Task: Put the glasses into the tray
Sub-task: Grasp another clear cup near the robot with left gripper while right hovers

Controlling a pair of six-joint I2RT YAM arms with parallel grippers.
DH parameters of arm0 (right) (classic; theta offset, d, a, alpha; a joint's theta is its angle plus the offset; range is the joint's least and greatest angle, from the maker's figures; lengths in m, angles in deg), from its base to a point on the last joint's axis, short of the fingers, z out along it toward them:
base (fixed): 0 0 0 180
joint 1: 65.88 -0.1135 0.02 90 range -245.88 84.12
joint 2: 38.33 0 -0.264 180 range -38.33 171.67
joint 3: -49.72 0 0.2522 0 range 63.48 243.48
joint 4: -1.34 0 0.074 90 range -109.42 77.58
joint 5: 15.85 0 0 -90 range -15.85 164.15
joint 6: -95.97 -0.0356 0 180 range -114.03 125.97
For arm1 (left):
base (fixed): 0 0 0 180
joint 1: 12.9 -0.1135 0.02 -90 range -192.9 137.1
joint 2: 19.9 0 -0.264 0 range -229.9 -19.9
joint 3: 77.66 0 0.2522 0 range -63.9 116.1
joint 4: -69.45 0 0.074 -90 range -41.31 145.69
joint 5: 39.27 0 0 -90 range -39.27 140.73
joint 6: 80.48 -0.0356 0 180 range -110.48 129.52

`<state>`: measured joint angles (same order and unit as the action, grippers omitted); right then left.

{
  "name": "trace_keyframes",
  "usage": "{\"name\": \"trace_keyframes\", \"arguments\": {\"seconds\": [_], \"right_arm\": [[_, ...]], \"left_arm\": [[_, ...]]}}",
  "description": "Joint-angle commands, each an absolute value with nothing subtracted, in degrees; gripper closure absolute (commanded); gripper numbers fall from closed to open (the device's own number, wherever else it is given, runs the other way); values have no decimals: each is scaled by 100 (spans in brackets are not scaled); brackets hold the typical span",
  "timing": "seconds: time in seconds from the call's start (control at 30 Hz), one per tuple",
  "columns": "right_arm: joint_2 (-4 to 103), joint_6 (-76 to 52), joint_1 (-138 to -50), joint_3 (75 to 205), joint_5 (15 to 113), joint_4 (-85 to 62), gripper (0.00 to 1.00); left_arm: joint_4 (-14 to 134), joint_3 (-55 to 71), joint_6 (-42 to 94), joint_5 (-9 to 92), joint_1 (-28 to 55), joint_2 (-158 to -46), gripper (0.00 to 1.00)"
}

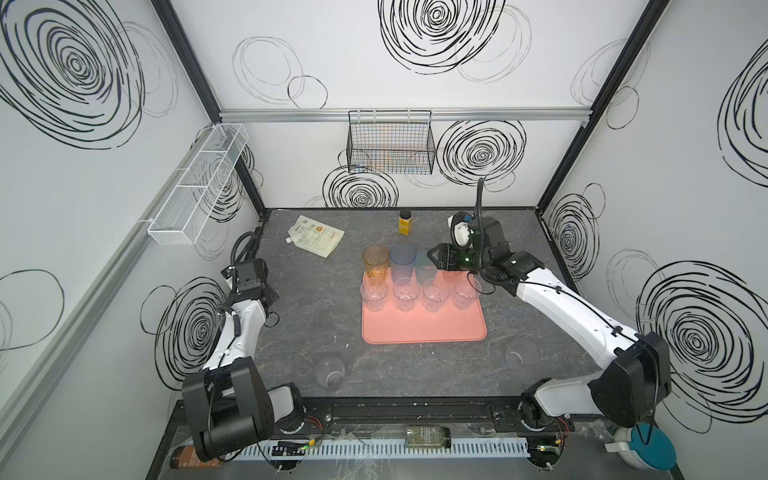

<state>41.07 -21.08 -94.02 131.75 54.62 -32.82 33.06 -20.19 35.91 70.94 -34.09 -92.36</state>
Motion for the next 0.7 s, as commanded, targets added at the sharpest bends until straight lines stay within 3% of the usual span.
{"name": "trace_keyframes", "arguments": {"seconds": [0.0, 0.4, 0.67], "right_arm": [[4247, -2093, -9472, 13146, 5403, -3132, 42], [4623, -2141, -9819, 13353, 5543, -3146, 42], [4754, -2202, -10148, 13535, 5742, -3169, 42]], "left_arm": [[3748, -2154, 3759, 6941, -3618, -9454, 26], [4139, -2399, 3833, 6169, -3838, -9732, 45], [4171, -2455, 3897, 5953, -3710, -9685, 65]]}}
